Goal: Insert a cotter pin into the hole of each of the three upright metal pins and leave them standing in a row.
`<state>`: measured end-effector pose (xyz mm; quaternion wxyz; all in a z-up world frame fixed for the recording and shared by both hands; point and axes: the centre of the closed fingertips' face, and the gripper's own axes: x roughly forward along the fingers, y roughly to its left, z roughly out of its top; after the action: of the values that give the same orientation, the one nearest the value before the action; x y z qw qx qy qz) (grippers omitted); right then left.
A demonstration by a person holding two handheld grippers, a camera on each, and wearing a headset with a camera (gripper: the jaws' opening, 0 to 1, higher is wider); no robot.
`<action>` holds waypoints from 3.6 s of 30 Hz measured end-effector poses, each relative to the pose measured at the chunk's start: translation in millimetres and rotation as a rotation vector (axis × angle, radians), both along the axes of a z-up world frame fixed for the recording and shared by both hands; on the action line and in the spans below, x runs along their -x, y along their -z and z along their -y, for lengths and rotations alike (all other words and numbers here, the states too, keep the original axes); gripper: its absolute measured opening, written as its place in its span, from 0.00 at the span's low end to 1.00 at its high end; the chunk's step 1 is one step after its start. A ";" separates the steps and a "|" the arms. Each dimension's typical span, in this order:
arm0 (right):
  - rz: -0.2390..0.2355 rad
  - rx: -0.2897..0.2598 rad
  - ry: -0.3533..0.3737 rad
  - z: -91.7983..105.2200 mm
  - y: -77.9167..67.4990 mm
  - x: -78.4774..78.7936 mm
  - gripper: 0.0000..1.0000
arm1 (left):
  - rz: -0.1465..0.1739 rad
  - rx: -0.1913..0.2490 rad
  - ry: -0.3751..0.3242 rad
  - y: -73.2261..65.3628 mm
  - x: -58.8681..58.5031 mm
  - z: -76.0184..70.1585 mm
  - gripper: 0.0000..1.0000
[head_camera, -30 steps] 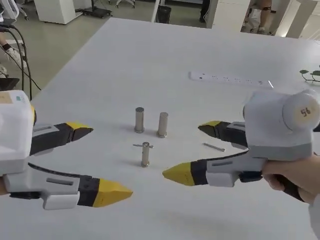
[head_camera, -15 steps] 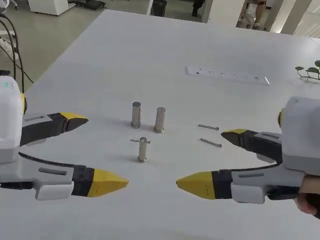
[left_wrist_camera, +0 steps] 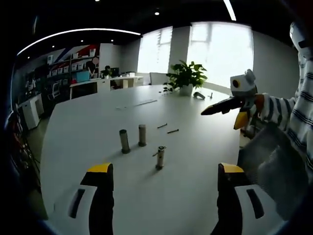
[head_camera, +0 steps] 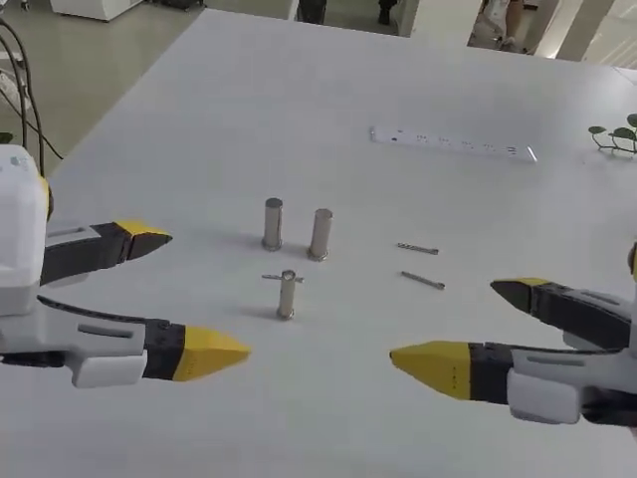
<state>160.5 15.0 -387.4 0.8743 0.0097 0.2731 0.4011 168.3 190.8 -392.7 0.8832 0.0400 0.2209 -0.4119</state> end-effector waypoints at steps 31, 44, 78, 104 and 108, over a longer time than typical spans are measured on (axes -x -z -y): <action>-0.030 0.027 0.056 21.8 6.9 10.5 0.93 | -0.014 0.016 -0.101 -2.6 -98.0 -6.5 0.54; -0.040 0.019 0.059 19.4 8.4 18.8 0.92 | -0.058 -0.072 -0.082 28.5 -125.6 11.9 0.42; -0.022 0.009 0.103 27.8 -1.7 16.6 0.89 | -0.027 -0.185 -0.161 57.5 -163.4 20.4 0.27; -0.036 -0.016 0.123 31.7 1.7 18.2 0.87 | -0.020 -0.109 -0.128 61.7 -161.4 32.1 0.09; -0.038 -0.020 0.126 31.7 2.7 18.8 0.87 | -0.059 -0.064 -0.191 60.8 -164.3 27.1 0.09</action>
<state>141.7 -16.7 -390.1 0.8923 0.0431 0.2844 0.3478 332.6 163.7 -453.5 0.9098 0.0346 0.2625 -0.3195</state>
